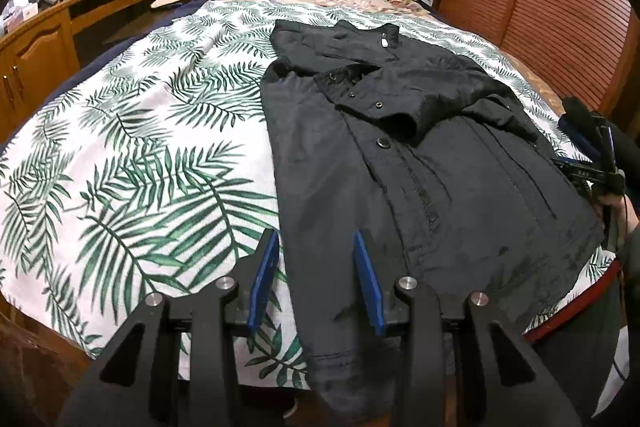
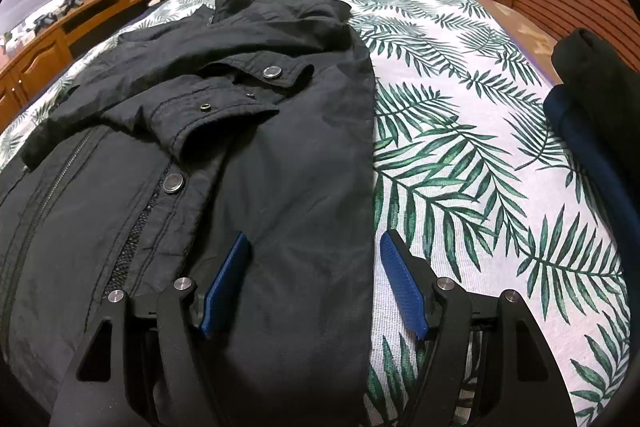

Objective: Fold large clothes

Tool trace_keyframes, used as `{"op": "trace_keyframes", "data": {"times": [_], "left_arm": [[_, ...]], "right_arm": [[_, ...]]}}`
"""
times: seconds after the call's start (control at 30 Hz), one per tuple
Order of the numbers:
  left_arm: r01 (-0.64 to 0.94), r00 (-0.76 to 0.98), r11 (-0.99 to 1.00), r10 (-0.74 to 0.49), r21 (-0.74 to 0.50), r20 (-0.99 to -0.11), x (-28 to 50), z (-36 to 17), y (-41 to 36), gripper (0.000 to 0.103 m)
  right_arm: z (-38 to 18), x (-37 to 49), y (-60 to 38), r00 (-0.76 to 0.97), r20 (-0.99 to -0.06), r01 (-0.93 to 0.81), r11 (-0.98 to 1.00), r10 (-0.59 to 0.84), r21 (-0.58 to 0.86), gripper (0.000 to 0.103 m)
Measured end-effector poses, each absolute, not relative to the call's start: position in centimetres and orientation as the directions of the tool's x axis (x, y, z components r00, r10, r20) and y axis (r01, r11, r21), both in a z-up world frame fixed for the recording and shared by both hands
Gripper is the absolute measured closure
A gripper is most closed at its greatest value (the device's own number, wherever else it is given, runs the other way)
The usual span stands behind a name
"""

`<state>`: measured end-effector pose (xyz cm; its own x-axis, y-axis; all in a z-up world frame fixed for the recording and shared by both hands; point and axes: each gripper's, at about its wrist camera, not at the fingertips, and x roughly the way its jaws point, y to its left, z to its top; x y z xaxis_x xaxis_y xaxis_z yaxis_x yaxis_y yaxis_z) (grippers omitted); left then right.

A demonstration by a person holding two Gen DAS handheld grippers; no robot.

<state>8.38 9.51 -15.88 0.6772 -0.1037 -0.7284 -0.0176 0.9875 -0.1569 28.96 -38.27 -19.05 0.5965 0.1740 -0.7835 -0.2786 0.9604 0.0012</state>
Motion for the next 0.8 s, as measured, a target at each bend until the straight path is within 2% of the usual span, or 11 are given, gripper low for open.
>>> {"op": "trace_keyframes", "data": {"times": [0.2,0.37,0.7,0.8], "left_arm": [[0.011,0.684,0.986,-0.127,-0.164,-0.718,7.5,-16.3,9.4,0.065],[0.008,0.682,0.981,-0.149,-0.196,-0.716,6.5,-16.3,10.0,0.065],[0.041,0.665,0.982,-0.164,-0.183,-0.729,5.2,-16.8,9.5,0.065],[0.044,0.658,0.984,-0.159,-0.173,-0.736,5.1,-17.0,9.4,0.065]], "right_arm": [[-18.3,28.4,-37.7,0.57,-0.812,-0.277,0.96,0.127,-0.045,0.033],[-17.1,25.4,-37.7,0.527,-0.834,-0.335,0.942,0.163,-0.028,0.033],[-16.4,19.8,-38.7,0.46,-0.862,-0.389,0.921,0.214,0.021,0.033],[-16.5,19.6,-38.8,0.45,-0.862,-0.378,0.924,0.232,0.051,0.038]]}}
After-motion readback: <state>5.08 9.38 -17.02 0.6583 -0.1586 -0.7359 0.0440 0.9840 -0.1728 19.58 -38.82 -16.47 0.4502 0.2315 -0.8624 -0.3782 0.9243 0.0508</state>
